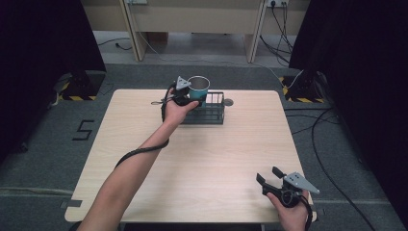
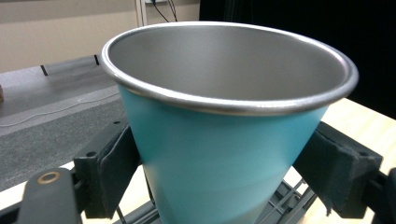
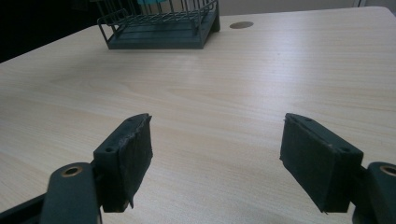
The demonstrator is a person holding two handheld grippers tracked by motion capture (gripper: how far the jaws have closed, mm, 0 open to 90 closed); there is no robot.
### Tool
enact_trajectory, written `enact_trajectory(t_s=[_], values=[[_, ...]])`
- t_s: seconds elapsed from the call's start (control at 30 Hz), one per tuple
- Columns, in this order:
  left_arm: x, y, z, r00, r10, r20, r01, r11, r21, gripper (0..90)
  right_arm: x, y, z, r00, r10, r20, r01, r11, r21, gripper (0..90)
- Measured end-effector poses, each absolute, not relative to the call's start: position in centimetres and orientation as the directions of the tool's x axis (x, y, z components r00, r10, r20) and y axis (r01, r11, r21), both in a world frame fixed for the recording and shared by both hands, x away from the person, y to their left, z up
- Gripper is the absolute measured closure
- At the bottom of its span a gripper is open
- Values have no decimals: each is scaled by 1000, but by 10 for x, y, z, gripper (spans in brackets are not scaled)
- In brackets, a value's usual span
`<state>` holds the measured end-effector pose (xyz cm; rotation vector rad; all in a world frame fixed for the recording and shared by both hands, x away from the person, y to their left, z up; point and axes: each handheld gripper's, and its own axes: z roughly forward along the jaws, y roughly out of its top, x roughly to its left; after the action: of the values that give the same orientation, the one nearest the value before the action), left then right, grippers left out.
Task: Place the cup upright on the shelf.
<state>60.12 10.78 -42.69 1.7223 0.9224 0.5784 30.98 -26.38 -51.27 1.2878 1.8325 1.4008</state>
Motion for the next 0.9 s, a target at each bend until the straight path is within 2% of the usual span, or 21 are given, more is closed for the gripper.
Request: enact_trajectory(t_s=[0.57,0.9], values=[[604,105,-432,571,818,-66,355,-173,919,163,310,-264,-513,-432,889,153,382,27,924,258],[605,104,-434,564,824,-44,364,-201,910,162,310,-264,-513,-433,888,154,382,26,924,258]])
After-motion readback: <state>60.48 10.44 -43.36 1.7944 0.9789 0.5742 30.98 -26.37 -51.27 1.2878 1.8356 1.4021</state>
